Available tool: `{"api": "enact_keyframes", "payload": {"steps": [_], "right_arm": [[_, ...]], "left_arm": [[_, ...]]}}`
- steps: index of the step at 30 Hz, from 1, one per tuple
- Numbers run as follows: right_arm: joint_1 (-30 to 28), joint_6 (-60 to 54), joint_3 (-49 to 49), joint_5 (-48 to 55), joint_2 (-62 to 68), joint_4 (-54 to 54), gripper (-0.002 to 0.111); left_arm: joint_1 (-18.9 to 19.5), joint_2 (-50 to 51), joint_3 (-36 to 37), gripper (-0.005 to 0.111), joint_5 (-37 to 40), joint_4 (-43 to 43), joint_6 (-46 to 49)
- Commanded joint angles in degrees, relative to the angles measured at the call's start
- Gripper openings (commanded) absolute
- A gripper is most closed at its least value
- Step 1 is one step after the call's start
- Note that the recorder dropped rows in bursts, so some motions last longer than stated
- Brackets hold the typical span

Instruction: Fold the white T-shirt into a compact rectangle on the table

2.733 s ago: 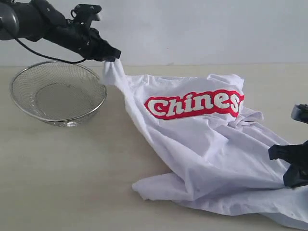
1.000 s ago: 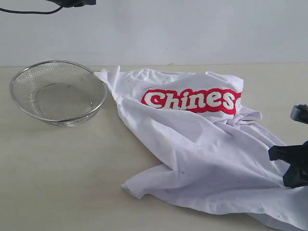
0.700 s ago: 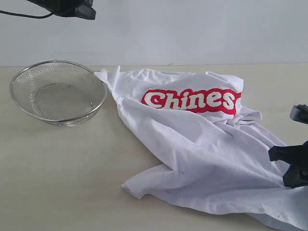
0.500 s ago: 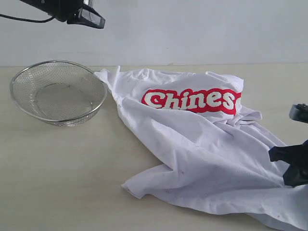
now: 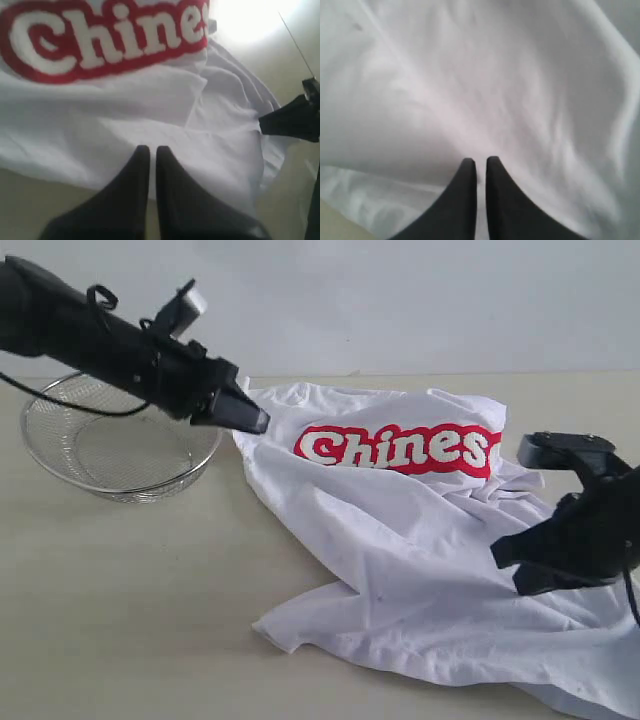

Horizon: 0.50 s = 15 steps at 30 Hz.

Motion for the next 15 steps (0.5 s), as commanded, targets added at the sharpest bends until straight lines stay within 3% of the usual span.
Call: {"api": "enact_keyframes", "payload": {"steps": [1,8,11,15], "right_arm": [[3.3,-0.4,-2.9,0.3,-0.5,0.2,0.002],[4.4,-1.2,-5.2,0.3,-0.5,-0.2,0.002],[4.4,-1.2,-5.3,1.0,-0.4,0.3,0.002],[4.7,-1.2,-5.3,1.8,-0.4,0.5,0.002]], "left_arm": [[-1.2,-6.1,12.0,0.004,-6.3,-5.2,6.4],[-1.2,-21.1,34.2,0.004,-20.4,-18.4,17.9],[-1.2,-25.8,38.5,0.004,-24.0,-21.2,20.0],[-1.2,-27.7,40.2,0.004,-21.3,-22.0,20.0]]}}
